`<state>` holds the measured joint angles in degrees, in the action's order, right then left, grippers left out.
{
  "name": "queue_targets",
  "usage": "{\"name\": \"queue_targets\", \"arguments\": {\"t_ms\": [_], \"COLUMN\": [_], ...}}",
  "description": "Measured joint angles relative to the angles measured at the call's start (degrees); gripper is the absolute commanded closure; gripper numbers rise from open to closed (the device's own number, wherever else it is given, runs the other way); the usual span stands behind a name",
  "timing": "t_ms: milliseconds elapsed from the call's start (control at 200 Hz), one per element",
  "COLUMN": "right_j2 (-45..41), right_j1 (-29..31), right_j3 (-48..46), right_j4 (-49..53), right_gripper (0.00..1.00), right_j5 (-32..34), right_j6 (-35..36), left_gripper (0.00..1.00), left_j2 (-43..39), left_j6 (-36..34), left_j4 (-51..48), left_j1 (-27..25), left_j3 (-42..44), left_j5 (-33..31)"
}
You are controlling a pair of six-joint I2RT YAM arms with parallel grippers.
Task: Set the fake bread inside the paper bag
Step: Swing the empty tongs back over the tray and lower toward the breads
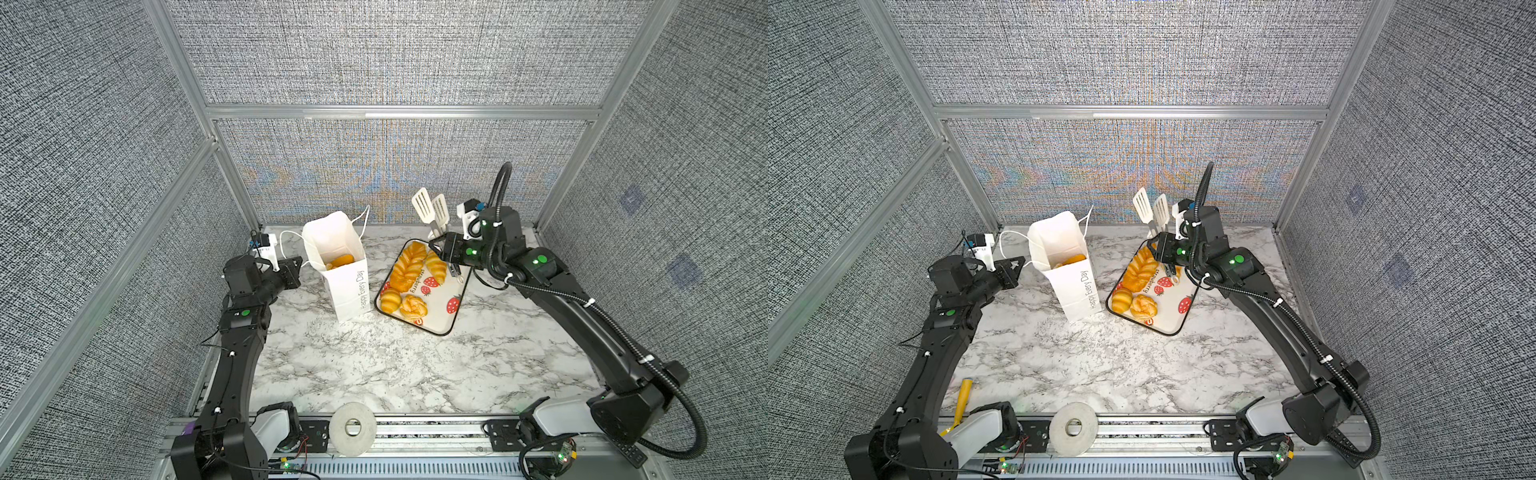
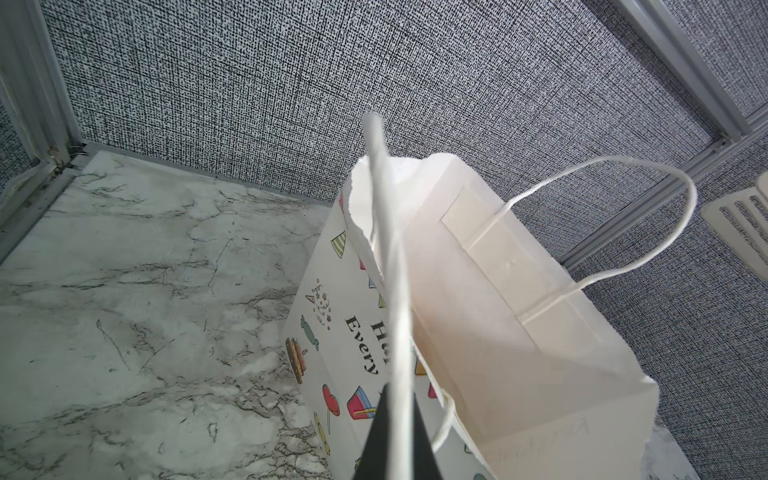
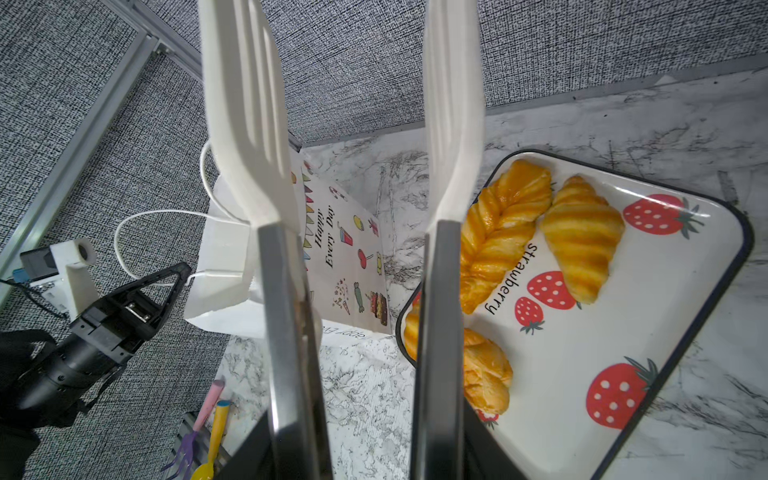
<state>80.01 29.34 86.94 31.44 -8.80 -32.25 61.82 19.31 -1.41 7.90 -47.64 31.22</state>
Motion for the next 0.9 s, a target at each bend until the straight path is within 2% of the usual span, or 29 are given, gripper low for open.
{"name": "queue_targets", "arguments": {"t_ms": [440,900], "right_j2": [-0.7,3.1], "right_j1": [-5.0,-9.2], "right_j3": [-2.7,-3.4], "right_j4": [0.6,4.5], "right_gripper": [0.53,0.53], "right_j5": [-0.3,0.4], "right_j6": [0.0,-0.5], "left_gripper": [1.0,1.0], "left_j2": [0.0,0.0], "left_j6": [0.0,0.0], "left_j4": [0.0,0.0], "left_j1": [0.0,0.0], "left_j3": [0.0,0.0], "left_j5": [0.0,0.0]}}
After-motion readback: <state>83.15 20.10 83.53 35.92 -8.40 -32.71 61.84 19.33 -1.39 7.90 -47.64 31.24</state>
